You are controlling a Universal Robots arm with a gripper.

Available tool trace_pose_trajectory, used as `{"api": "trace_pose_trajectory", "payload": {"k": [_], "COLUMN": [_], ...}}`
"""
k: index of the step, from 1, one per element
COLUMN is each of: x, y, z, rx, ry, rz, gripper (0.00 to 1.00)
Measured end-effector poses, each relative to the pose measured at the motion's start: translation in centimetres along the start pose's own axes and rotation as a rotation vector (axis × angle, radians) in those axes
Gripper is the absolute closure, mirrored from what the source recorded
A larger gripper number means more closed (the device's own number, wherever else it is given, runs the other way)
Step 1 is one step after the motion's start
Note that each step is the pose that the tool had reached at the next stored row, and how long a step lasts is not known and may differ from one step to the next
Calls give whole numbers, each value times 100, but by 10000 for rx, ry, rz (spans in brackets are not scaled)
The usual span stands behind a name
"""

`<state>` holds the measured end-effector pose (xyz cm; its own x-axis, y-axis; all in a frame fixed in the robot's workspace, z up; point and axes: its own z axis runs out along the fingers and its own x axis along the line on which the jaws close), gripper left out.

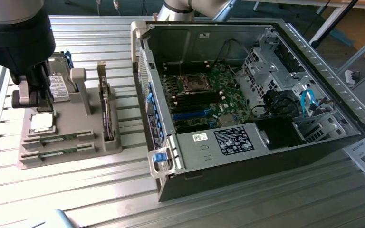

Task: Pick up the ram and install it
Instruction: 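Pick up the ram and move it above insertion slot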

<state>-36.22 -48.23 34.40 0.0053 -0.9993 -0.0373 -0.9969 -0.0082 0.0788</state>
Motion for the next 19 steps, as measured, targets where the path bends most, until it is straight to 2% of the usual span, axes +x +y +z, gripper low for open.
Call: {"api": "trace_pose_trajectory", "payload": {"k": [9, 19], "x": [0, 0], "y": [0, 0], "z": [0, 0], "rx": [12, 235], "ry": [4, 8], "rz": [-1, -8], "gripper": [75, 75]}}
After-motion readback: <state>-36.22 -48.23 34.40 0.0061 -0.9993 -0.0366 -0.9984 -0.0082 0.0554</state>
